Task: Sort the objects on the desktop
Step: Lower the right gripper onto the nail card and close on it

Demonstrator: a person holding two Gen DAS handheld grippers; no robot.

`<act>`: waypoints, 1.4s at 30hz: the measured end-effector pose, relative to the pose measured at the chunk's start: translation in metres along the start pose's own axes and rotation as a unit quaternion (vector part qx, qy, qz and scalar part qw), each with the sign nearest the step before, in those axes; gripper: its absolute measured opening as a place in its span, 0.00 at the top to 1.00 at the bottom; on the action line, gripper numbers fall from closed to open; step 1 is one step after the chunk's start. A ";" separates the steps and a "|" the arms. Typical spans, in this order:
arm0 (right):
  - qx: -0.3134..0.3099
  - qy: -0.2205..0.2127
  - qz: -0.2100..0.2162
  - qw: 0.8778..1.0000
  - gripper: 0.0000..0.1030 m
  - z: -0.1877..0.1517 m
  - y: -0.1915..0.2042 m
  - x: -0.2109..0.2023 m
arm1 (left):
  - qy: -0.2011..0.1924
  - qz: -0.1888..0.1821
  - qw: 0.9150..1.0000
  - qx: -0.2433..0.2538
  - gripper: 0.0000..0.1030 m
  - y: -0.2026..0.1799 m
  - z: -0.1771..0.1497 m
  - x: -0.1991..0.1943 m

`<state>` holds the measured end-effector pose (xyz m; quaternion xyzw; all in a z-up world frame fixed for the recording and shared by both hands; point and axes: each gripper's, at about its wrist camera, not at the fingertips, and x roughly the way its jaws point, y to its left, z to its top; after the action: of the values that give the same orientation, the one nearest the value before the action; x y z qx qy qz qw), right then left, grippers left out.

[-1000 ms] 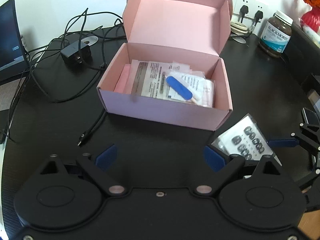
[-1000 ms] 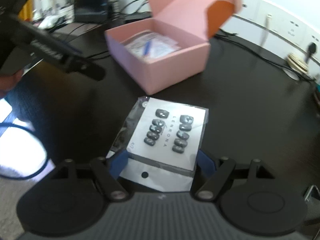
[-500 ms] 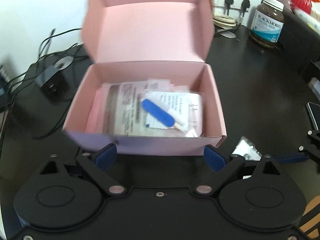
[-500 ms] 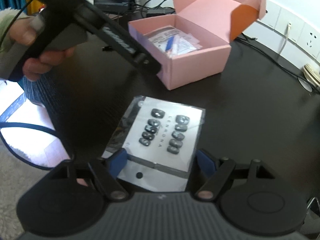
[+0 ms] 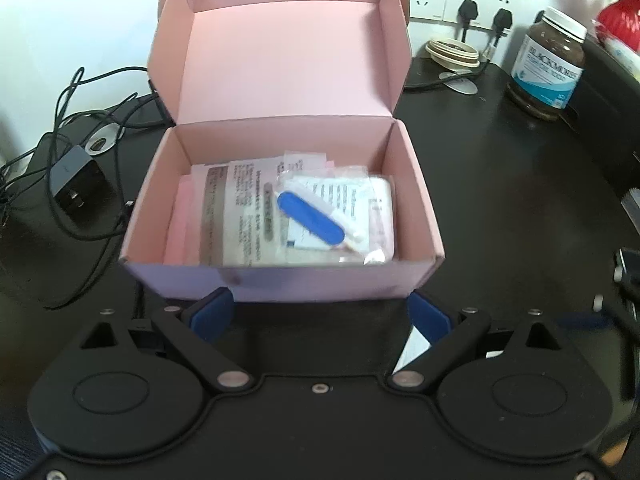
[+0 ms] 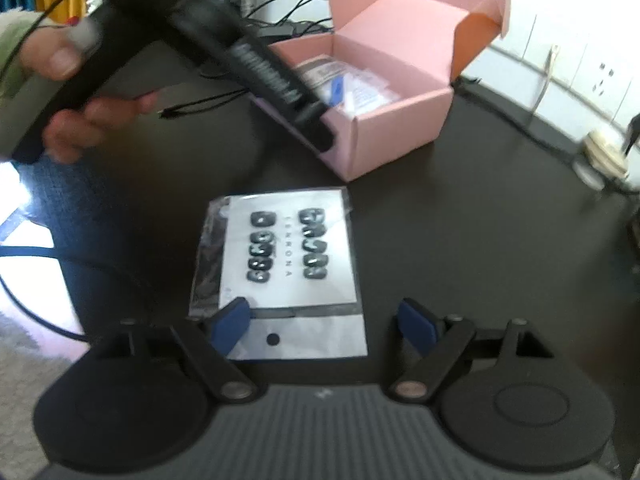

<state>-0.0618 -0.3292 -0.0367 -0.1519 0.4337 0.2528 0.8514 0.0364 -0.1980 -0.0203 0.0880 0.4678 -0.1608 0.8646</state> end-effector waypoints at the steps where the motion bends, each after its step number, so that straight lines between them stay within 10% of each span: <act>1: 0.006 -0.007 -0.003 1.000 0.21 0.001 0.000 -0.004 | 0.001 -0.004 1.000 0.001 0.07 0.002 -0.005 -0.003; 17: -0.022 0.035 0.039 0.998 0.01 0.009 0.027 0.013 | 0.002 0.012 0.998 -0.054 0.07 0.055 -0.055 -0.039; 38: -0.030 0.007 0.056 0.998 0.01 0.037 0.010 0.042 | -0.014 0.033 0.996 -0.088 0.07 0.062 -0.054 -0.056; 42: -0.047 0.001 0.066 0.997 0.21 0.037 0.015 0.035 | -0.017 0.033 0.995 -0.094 0.07 0.064 -0.052 -0.057</act>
<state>-0.0288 -0.2890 -0.0445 -0.1626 0.4313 0.3284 0.8244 -0.0103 -0.1111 -0.0007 0.0190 0.4632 -0.0889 0.8816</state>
